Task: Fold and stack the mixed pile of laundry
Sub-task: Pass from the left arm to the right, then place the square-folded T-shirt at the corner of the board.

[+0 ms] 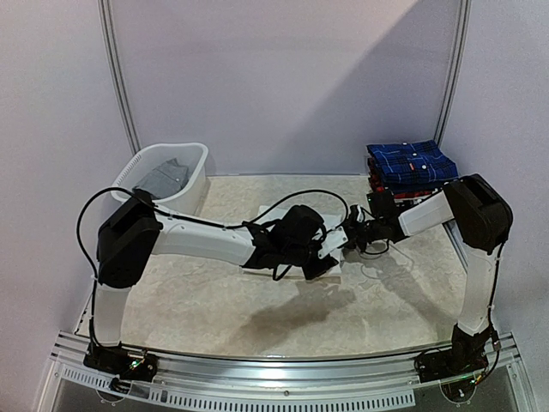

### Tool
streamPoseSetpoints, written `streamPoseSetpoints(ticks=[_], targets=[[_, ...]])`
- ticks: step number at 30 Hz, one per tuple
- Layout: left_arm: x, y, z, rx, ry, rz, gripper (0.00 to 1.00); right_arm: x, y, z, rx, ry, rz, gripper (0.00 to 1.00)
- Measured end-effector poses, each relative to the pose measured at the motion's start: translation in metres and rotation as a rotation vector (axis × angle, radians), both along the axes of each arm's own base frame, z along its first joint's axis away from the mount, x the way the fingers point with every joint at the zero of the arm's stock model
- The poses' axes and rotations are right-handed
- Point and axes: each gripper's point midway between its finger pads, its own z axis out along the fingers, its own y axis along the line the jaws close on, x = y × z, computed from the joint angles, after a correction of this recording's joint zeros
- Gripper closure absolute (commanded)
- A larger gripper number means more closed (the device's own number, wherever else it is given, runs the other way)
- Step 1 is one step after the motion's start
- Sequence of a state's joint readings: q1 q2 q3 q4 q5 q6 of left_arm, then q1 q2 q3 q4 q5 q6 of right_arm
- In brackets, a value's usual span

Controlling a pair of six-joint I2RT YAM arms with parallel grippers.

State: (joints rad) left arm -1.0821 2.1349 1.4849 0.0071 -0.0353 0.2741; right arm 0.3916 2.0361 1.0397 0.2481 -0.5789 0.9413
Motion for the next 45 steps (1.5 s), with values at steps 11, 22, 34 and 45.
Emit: streamPoseSetpoints(ticks=[11, 22, 34, 45], targets=[[-0.046, 0.035, 0.021, -0.083, 0.162, -0.020, 0.04, 0.008, -0.010, 0.002, -0.141, -0.015, 0.062, 1.00], [-0.048, 0.113, 0.040, -0.164, 0.196, 0.194, 0.02, 0.007, -0.039, 0.008, -0.402, -0.078, 0.151, 1.00], [-0.044, 0.173, 0.039, -0.177, 0.150, 0.359, 0.01, 0.034, -0.056, 0.052, -0.615, -0.183, 0.220, 1.00], [-0.033, 0.199, 0.039, -0.192, 0.100, 0.439, 0.01, 0.052, -0.090, 0.078, -0.884, -0.267, 0.257, 1.00]])
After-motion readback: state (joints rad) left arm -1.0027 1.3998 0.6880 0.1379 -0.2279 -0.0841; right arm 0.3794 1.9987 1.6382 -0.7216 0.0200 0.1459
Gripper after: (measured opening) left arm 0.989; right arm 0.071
